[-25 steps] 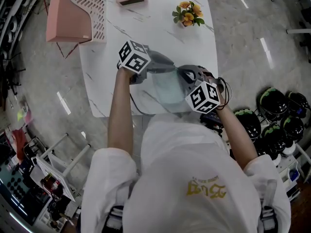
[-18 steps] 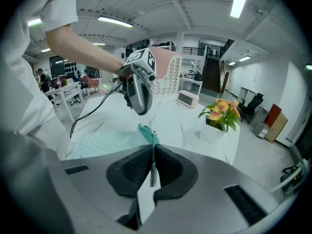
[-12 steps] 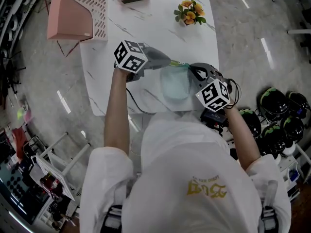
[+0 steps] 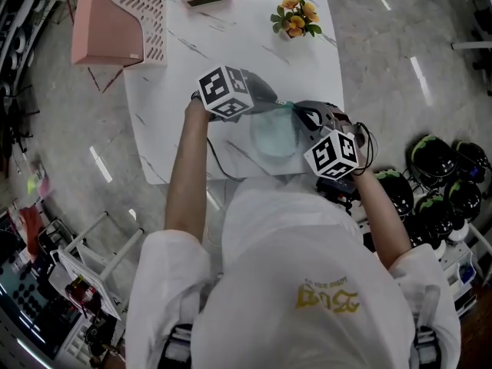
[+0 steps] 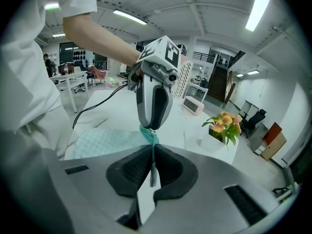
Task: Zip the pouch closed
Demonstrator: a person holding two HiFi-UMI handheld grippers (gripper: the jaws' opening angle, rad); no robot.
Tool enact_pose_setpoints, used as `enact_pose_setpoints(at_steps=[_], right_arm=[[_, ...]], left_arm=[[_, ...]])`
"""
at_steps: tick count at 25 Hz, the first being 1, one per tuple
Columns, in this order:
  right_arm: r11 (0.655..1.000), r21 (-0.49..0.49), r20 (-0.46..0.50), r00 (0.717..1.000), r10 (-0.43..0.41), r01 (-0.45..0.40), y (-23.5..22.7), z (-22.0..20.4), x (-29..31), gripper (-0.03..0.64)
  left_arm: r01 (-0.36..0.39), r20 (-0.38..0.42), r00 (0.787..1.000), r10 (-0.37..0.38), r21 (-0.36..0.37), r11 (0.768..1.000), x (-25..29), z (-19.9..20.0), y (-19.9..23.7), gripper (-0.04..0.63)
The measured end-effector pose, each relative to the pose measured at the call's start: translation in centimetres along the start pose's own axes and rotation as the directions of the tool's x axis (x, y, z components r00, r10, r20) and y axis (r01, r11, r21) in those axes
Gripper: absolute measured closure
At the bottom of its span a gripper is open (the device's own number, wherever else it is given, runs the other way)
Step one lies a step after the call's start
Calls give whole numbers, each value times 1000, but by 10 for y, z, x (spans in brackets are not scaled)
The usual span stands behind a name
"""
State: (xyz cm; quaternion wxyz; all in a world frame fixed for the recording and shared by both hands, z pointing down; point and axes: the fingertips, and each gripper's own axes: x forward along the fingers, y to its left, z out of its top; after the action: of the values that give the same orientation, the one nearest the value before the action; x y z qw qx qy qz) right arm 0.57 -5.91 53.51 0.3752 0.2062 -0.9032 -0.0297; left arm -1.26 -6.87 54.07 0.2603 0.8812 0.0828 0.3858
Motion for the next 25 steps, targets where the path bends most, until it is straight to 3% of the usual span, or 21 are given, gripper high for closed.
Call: enact_pose_setpoints(at_steps=[10,15,21,25], right_arm=[[998,-62,-6,1000,13,-13,4,2,2,588],[999,-37,-17,1000,19,-20,0,-1,4,588],[999,-34,-20,999,26,-27,1,-9,4,589],[999,-25,-13,1000,25,-26,0,-8,4,589]], left_arm=[[25,-175,984,14,218,976,16,-6,-7,495],[-14,-175,982,68,294,956,20,-5,-8,531],[-42,-128,988,81,282,958,13,-1,-6,535],[-42,-152,984,89,285,958,8,-5,-3,537]])
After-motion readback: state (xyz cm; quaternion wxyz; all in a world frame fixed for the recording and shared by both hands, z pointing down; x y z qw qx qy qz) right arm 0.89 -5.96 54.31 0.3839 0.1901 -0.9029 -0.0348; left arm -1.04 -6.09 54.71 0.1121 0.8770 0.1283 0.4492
